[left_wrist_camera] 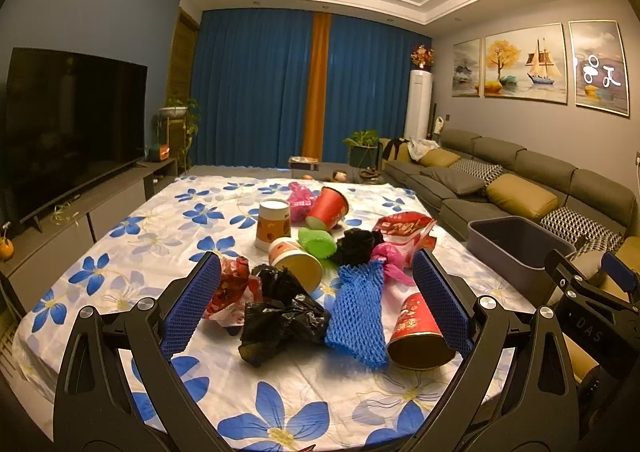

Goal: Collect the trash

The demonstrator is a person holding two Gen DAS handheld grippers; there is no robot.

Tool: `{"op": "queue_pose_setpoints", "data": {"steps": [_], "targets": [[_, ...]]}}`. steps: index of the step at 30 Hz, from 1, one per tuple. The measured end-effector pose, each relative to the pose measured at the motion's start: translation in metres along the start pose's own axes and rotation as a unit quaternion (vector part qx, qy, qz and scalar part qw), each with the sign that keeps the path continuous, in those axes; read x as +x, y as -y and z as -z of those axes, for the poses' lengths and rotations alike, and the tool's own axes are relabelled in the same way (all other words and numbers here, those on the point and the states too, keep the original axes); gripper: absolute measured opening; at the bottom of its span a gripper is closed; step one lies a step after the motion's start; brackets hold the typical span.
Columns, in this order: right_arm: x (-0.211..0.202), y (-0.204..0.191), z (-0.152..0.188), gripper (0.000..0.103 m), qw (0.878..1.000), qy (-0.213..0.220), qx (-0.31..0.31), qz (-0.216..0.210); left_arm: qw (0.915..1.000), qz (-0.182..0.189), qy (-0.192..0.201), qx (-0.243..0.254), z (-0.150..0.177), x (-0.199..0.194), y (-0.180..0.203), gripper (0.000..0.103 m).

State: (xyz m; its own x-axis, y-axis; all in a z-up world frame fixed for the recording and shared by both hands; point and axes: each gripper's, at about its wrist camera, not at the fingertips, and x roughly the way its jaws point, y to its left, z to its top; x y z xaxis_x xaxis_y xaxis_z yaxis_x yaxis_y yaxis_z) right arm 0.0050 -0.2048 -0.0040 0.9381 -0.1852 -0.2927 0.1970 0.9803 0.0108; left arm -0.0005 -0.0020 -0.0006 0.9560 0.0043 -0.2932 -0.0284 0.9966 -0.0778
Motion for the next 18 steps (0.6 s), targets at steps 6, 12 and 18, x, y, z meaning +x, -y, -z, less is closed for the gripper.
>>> {"op": "queue_pose_setpoints", "data": {"steps": [6,12,18], "targets": [[-0.0004,-0.0006,-0.0006,0.098,1.0,0.0,0.0,0.0,1.0,0.0,0.001,0.0,0.0007,-0.0002,0.0011,0.095],[-0.0008,-0.0003,-0.0004,0.098,1.0,0.001,0.001,0.0,1.0,0.0,0.0,0.0,0.0005,-0.0002,0.0009,0.095],[-0.0011,0.0,0.0003,0.098,1.0,0.001,0.002,0.0,1.0,0.0,0.0,0.0,0.0006,0.0,0.0006,0.095]]}}
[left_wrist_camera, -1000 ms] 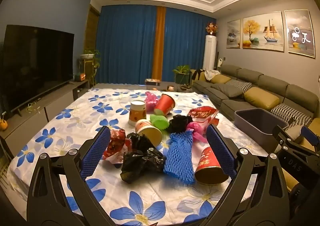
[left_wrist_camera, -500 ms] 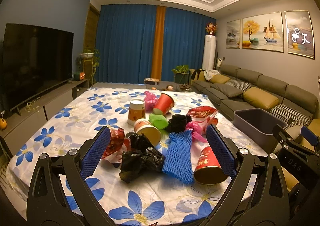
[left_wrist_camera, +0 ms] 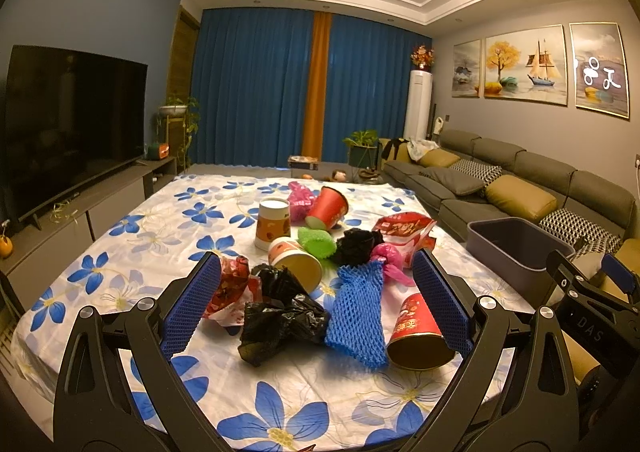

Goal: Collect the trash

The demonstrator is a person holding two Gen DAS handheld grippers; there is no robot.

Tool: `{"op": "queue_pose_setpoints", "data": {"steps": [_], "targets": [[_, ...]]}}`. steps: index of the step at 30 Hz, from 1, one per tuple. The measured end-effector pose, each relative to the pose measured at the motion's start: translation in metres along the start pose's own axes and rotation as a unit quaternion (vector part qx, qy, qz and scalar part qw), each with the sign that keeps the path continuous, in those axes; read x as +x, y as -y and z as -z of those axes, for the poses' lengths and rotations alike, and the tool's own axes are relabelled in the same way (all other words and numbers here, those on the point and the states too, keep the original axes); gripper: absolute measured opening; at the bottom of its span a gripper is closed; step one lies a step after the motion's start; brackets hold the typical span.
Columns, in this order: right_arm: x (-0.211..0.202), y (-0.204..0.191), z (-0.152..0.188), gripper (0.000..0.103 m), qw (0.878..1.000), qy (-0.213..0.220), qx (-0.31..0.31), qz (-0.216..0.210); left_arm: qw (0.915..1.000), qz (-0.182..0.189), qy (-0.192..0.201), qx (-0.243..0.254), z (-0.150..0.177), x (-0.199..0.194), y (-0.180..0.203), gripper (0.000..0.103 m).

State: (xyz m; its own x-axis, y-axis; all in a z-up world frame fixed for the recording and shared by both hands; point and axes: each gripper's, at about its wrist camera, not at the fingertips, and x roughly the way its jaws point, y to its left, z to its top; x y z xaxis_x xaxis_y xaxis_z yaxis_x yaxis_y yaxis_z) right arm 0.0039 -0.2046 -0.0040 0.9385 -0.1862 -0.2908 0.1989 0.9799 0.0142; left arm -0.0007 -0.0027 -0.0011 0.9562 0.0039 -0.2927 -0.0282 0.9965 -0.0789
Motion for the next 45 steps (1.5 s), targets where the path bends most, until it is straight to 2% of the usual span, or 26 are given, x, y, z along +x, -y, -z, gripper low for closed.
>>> {"op": "queue_pose_setpoints", "data": {"steps": [45], "targets": [[0.0026,0.004,-0.0024,0.098,1.0,0.001,0.005,0.001,1.0,0.004,-0.003,-0.001,-0.0001,0.0026,0.0023,0.095]]}}
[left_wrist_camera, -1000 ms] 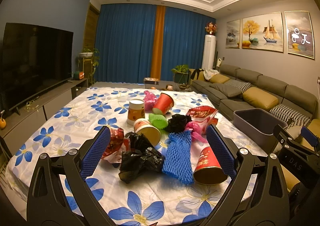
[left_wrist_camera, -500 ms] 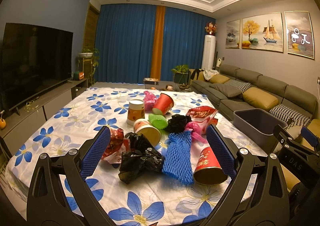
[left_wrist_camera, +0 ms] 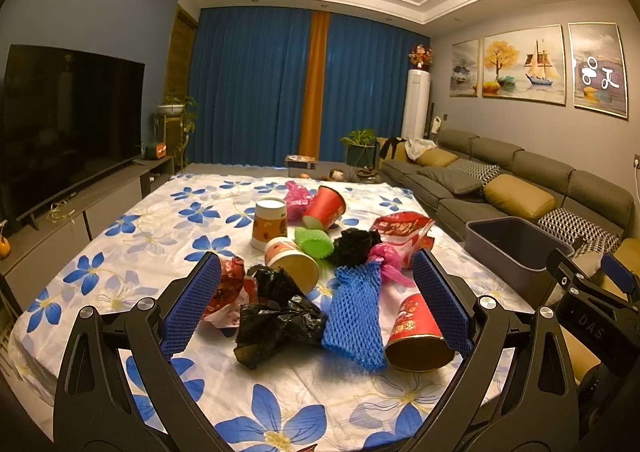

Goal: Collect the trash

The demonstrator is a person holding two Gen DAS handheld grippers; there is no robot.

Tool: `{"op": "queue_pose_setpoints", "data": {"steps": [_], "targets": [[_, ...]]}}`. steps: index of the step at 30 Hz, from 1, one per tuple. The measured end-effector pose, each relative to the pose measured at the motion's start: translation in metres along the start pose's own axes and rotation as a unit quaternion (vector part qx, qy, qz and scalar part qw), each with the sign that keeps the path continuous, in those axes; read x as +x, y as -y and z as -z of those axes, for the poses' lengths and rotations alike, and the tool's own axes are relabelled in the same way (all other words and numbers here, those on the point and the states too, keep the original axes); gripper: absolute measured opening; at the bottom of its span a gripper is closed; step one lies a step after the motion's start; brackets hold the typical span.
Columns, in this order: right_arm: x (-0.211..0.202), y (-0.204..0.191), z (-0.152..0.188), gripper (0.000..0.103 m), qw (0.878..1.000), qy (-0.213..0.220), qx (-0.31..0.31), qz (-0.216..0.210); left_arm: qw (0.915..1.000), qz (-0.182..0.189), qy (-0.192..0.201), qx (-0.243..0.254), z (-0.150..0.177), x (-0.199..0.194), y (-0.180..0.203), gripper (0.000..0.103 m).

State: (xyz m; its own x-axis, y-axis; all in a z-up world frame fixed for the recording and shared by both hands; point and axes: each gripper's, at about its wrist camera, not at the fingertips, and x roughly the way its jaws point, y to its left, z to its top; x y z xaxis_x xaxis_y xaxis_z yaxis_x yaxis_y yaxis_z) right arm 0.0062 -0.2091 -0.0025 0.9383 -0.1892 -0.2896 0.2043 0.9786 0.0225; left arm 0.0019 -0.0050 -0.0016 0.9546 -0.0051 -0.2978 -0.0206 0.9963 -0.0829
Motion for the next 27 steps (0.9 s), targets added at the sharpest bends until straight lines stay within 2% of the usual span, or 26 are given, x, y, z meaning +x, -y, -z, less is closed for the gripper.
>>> {"op": "queue_pose_setpoints", "data": {"steps": [8,14,21,27], "targets": [[0.003,-0.001,0.0,0.098,1.0,0.0,0.0,-0.004,1.0,0.005,-0.002,-0.001,0.002,0.007,0.002,0.095],[0.007,-0.008,0.004,0.098,1.0,0.005,0.0,-0.024,0.9999,-0.013,0.009,-0.006,0.007,0.006,-0.018,0.095],[0.009,-0.038,0.011,0.095,0.996,0.02,-0.023,-0.082,0.9978,-0.057,0.009,-0.033,0.013,0.01,-0.068,0.087],[0.023,-0.087,0.025,0.087,0.985,0.0,-0.049,-0.168,0.9952,-0.08,0.0,-0.056,0.019,0.016,-0.105,0.081]]}}
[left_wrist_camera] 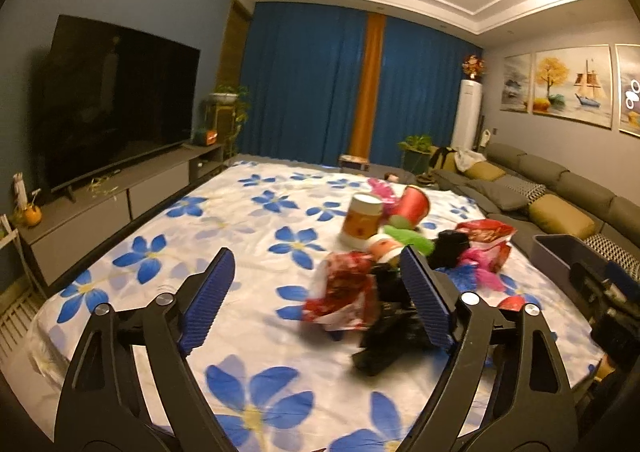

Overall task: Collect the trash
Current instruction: 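Grasp the black plastic bag with the right tool while the left tool grasps the red snack wrapper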

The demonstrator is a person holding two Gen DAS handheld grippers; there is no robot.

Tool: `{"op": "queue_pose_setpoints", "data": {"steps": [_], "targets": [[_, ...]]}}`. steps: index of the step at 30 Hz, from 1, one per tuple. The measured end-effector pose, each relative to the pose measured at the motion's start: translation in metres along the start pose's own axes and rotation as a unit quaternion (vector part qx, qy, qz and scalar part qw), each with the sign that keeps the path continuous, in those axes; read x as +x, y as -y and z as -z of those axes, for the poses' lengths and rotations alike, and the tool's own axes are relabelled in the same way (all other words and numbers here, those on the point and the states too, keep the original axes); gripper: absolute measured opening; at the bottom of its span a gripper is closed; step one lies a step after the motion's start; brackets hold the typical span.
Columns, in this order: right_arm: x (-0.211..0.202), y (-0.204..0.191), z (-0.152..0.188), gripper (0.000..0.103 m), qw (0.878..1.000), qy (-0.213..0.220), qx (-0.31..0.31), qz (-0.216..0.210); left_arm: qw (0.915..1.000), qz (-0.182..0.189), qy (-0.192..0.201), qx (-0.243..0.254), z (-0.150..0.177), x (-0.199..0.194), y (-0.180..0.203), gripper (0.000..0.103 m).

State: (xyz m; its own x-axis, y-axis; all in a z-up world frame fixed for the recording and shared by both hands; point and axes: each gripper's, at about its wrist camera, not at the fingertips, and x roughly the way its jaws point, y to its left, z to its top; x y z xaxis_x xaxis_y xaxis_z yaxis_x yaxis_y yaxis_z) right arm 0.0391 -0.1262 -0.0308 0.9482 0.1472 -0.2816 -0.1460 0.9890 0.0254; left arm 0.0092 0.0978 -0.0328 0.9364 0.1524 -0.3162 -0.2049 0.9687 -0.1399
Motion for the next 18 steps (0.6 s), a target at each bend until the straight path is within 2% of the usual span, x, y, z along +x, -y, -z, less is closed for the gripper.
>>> {"op": "queue_pose_setpoints", "data": {"steps": [2,8,13,18], "targets": [[0.012,-0.018,0.006,0.08,1.0,-0.013,-0.013,-0.026,1.0,-0.005,-0.005,-0.004,0.003,0.003,-0.009,0.08],[0.042,-0.067,0.024,0.076,0.993,-0.052,-0.038,-0.098,0.9997,-0.013,-0.013,-0.013,0.008,0.013,-0.032,0.078],[0.067,-0.094,0.033,0.065,0.988,-0.083,-0.057,-0.113,0.9997,-0.015,-0.01,-0.017,0.007,0.014,-0.041,0.074],[0.085,-0.104,0.038,0.055,0.985,-0.107,-0.065,-0.121,0.9997,-0.01,-0.017,-0.015,0.007,0.022,-0.046,0.072]]}}
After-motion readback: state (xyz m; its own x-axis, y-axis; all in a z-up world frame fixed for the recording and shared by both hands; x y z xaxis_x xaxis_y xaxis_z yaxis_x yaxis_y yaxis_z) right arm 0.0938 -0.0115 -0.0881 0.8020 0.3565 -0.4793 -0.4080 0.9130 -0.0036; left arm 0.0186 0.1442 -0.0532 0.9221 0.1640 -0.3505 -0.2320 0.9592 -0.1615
